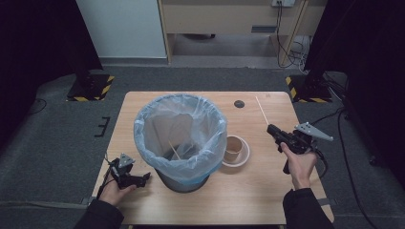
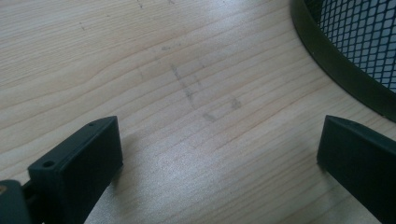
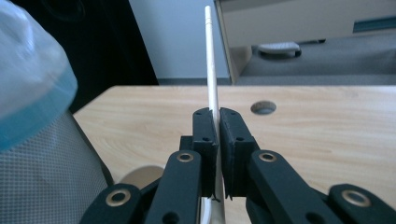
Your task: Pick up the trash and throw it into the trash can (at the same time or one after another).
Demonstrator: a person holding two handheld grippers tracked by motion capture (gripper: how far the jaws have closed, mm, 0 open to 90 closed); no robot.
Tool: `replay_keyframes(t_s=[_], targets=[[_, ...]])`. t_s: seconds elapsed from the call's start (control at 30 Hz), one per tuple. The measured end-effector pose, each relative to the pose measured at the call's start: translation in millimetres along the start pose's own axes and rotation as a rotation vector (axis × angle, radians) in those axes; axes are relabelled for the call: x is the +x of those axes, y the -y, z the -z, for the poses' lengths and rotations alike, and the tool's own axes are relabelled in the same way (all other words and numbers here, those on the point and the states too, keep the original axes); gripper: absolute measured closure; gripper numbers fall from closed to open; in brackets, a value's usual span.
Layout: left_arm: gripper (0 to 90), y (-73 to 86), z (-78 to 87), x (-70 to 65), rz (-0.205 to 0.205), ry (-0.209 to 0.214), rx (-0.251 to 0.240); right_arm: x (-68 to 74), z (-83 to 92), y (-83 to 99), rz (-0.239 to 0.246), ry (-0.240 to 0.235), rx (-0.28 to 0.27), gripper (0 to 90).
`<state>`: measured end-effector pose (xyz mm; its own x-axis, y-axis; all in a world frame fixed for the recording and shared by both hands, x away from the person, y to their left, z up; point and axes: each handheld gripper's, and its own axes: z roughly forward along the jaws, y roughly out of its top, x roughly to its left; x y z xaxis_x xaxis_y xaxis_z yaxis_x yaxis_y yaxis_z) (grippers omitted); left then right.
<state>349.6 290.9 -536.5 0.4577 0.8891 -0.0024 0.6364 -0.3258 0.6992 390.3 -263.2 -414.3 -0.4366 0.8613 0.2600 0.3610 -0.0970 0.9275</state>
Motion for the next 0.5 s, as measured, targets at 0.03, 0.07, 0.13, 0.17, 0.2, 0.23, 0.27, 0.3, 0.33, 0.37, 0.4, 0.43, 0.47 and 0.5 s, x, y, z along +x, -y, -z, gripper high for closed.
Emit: replay_keyframes(t_s=[0.03,0.07,0.13,0.17,0.2,0.23,0.27,0.3,0.33,0.37,0.4,0.43,0.47,0.5], targets=[[0.0,0.0,0.0,0.0,0.0,0.0,0.0,0.0,0.0,0.0,0.0,0.0,0.0,86.0],[0.0,0.0,0.0,0.0,0.0,0.0,0.0,0.6,3.6,-4.2,-0.004,-0.006,-0.022,85.9],[0.0,0.0,0.0,0.0,0.0,0.0,0.0,1.1,5.2,-6.4,-0.003,-0.008,-0.033,85.9],[0.0,0.0,0.0,0.0,0.0,0.0,0.0,2.7,8.5,-10.8,-0.002,-0.013,-0.057,85.9],[0.0,0.0,0.0,0.0,0.0,0.0,0.0,3.6,10.2,-13.1,-0.002,-0.015,-0.069,85.9],[0.0,0.0,0.0,0.0,0.0,0.0,0.0,3.6,10.2,-13.1,-0.002,-0.015,-0.069,85.9],[0.0,0.0,0.0,0.0,0.0,0.0,0.0,4.6,12.0,-15.4,0.002,-0.017,-0.078,85.9],[0.0,0.0,0.0,0.0,0.0,0.0,0.0,6.1,14.1,-18.4,0.002,-0.021,-0.091,85.9],[0.0,0.0,0.0,0.0,0.0,0.0,0.0,8.5,17.6,-22.9,0.002,-0.03,-0.112,85.9],[0.0,0.0,0.0,0.0,0.0,0.0,0.0,8.5,17.6,-22.9,0.002,-0.03,-0.112,85.9],[0.0,0.0,0.0,0.0,0.0,0.0,0.0,9.5,18.8,-24.6,0.002,-0.033,-0.119,85.9],[0.0,0.0,0.0,0.0,0.0,0.0,0.0,11.0,20.7,-27.2,0.007,-0.037,-0.13,85.9],[0.0,0.0,0.0,0.0,0.0,0.0,0.0,12.0,21.8,-28.7,0.007,-0.041,-0.136,85.9],[0.0,0.0,0.0,0.0,0.0,0.0,0.0,13.2,23.0,-30.6,0.009,-0.046,-0.145,85.9]])
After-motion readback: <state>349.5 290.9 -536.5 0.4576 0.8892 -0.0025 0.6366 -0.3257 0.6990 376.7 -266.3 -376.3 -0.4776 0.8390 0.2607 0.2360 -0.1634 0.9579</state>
